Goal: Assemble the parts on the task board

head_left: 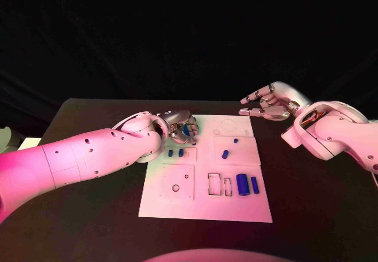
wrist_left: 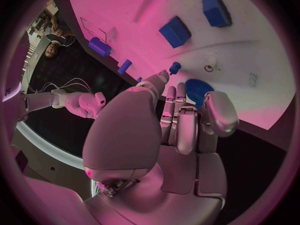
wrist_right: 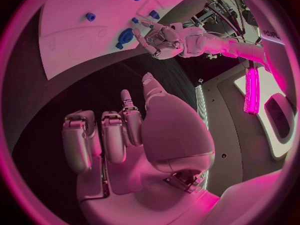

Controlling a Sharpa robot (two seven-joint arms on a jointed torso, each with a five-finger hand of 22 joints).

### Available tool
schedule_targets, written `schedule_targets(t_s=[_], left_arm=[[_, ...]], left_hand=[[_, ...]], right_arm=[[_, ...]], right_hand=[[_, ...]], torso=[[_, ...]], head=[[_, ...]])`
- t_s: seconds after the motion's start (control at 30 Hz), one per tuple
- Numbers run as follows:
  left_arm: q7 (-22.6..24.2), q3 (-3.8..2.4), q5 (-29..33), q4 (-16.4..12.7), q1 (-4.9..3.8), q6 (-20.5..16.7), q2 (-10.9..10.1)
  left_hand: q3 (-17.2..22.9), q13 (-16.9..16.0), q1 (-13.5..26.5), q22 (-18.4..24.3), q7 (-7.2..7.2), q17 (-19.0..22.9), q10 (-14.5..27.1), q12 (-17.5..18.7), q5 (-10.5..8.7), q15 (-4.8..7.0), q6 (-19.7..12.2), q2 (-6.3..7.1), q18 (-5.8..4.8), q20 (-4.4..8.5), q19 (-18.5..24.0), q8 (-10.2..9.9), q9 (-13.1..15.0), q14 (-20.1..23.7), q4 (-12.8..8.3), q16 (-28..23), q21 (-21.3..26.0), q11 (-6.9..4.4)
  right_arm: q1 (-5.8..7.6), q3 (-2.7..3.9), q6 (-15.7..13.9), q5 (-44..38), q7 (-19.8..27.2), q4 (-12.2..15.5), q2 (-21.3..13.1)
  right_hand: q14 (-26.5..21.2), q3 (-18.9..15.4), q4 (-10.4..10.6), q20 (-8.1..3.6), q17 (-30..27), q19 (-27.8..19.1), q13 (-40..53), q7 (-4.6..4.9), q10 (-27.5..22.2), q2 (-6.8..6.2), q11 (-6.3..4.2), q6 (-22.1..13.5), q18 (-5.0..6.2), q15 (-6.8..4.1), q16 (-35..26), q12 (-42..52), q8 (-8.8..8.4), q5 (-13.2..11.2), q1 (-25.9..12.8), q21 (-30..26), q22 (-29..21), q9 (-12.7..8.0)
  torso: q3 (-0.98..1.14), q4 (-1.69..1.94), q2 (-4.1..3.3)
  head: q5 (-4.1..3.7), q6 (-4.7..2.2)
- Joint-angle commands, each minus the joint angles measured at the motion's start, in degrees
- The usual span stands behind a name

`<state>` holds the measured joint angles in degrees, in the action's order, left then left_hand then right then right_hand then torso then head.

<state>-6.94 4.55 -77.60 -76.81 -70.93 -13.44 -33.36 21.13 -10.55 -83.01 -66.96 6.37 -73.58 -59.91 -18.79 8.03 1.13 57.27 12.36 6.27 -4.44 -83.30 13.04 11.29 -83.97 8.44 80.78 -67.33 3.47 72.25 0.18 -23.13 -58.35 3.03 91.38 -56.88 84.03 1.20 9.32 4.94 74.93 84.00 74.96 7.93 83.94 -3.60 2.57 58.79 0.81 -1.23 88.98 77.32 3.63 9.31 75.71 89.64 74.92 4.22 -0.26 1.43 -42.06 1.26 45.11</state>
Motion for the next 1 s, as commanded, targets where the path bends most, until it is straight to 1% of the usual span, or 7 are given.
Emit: schedule_targets(t_s=[0.03, 0.13, 0.23, 0.4, 0.5, 0.7, 1.0], left_arm=[[-3.0, -0.03, -3.0, 0.4, 0.03, 3.3, 0.4], [-3.5, -0.03, -3.2, 0.7, 0.05, 4.1, 0.8], [-3.7, -0.03, -3.3, 0.9, 0.11, 4.7, 1.2], [-4.0, -0.02, -3.4, 1.4, 0.18, 5.1, 1.8], [-4.1, -0.02, -3.4, 1.8, 0.23, 5.2, 2.0], [-4.3, -0.02, -3.4, 2.0, 0.29, 5.8, 2.2], [-3.5, -0.02, -3.4, 2.2, 0.44, 7.1, 2.9]], left_hand=[[0.1, 0.2, 0.4, -0.3, -0.03, 0.4, -0.5, 0.3, -0.08, 0.31, 0.5, -0.09, -1.01, 0.13, -0.5, -0.4, -0.1, -2.8, -0.2, -0.5, -0.5, -0.1], [0.3, 0.5, 0.4, -0.6, -0.1, 0.7, -0.7, 0.5, -0.08, 0.34, 0.8, -0.17, -1.06, 0.15, -0.6, -0.5, -0.2, -2.7, -0.2, -0.6, -0.7, -0.12], [0.5, 0.9, 0.4, -0.9, -0.18, 1.0, -1.0, 0.9, -0.06, 0.42, 1.1, -0.3, -1.13, 0.2, -0.7, -0.6, -0.4, -2.8, -0.4, -0.7, -1.1, -0.18], [0.8, 1.2, 0.2, -1.4, -0.25, 1.1, -1.5, 1.1, -0.04, 0.51, 1.5, -0.49, -1.2, 0.31, -0.9, -0.8, -0.6, -2.8, -0.6, -0.6, -1.6, -0.29], [0.9, 1.4, 0.2, -1.6, -0.23, 1.2, -1.7, 1.2, -0.03, 0.52, 1.6, -0.56, -1.23, 0.32, -0.9, -0.9, -0.6, -2.8, -0.6, -0.6, -1.7, -0.31], [1.6, 1.9, -0.1, -2.1, -0.16, 1.3, -2.6, 1.6, -0.01, 0.53, 2.2, -0.89, -1.34, 0.36, -1.1, -1.1, -0.9, -2.9, -1.0, -0.5, -2.1, -0.37], [3.0, 2.4, -0.4, -4.0, -0.52, 1.6, -5.1, 2.0, -0.02, 1.15, 3.6, -1.52, -1.69, 0.77, -1.5, -1.6, -1.2, -2.9, -1.9, -0.4, -3.9, -1.02]], right_arm=[[-0.04, 0.0, 0.6, -0.2, 0.5, 0.1, 0.1], [-0.04, 0.0, 0.6, -0.2, 0.5, 0.1, 0.1], [-0.05, 0.0, 0.6, -0.2, 0.6, 0.1, 0.1], [-0.05, 0.0, 0.6, -0.2, 0.6, 0.1, 0.2], [-0.05, 0.0, 0.6, -0.2, 0.6, 0.1, 0.2], [-0.05, 0.0, 0.7, -0.2, 0.5, 0.1, 0.2], [-0.05, 0.0, 0.8, -0.2, 0.6, 0.1, 0.3]], right_hand=[[5.5, -0.3, 0.1, 0.1, 13.2, 6.0, 9.0, -0.12, 1.6, 0.67, 0.31, 0.0, -0.81, 0.06, -0.2, -0.2, 0.21, 0.2, 0.1, 0.4, 15.1, 0.1], [5.5, -0.3, 0.1, 0.1, 13.2, 6.0, 9.0, -0.12, 1.6, 0.67, 0.31, 0.0, -0.81, 0.06, -0.2, -0.2, 0.21, 0.2, 0.1, 0.4, 15.1, 0.1], [5.5, -0.3, 0.1, 0.1, 13.2, 6.0, 9.0, -0.12, 1.6, 0.67, 0.31, 0.0, -0.81, 0.06, -0.2, -0.2, 0.21, 0.2, 0.1, 0.4, 15.1, 0.1], [5.5, -0.3, 0.1, 0.1, 13.2, 6.0, 9.0, -0.12, 1.7, 0.71, 0.31, 0.0, -0.81, 0.06, -0.2, -0.2, 0.21, 0.3, 0.1, 0.4, 15.1, 0.1], [5.5, -0.3, 0.1, 0.1, 13.2, 6.0, 9.0, -0.12, 1.7, 0.71, 0.31, 0.0, -0.81, 0.06, -0.2, -0.2, 0.21, 0.3, 0.1, 0.4, 15.1, 0.1], [5.5, -0.3, 0.1, 0.1, 13.2, 6.0, 9.0, -0.12, 1.7, 0.71, 0.31, 0.0, -0.81, 0.06, -0.2, -0.2, 0.21, 0.3, 0.1, 0.4, 15.1, 0.1], [5.5, -0.3, 0.1, 0.1, 13.2, 6.0, 9.0, -0.12, 1.7, 0.71, 0.31, 0.0, -0.81, 0.06, -0.2, -0.2, 0.21, 0.3, 0.1, 0.4, 15.1, 0.1]], torso=[[0.01, 0.03, 0.04], [0.05, 0.05, 0.03], [0.0, 0.01, 0.03], [0.01, -0.05, 0.01], [0.01, 0.05, 0.0], [0.0, 0.07, 0.02], [-0.02, 0.02, 0.03]], head=[[0.01, 0.04], [-0.06, 0.06], [-0.08, 0.08], [-0.04, 0.13], [-0.13, 0.18], [-0.16, 0.24], [-0.21, 0.29]])
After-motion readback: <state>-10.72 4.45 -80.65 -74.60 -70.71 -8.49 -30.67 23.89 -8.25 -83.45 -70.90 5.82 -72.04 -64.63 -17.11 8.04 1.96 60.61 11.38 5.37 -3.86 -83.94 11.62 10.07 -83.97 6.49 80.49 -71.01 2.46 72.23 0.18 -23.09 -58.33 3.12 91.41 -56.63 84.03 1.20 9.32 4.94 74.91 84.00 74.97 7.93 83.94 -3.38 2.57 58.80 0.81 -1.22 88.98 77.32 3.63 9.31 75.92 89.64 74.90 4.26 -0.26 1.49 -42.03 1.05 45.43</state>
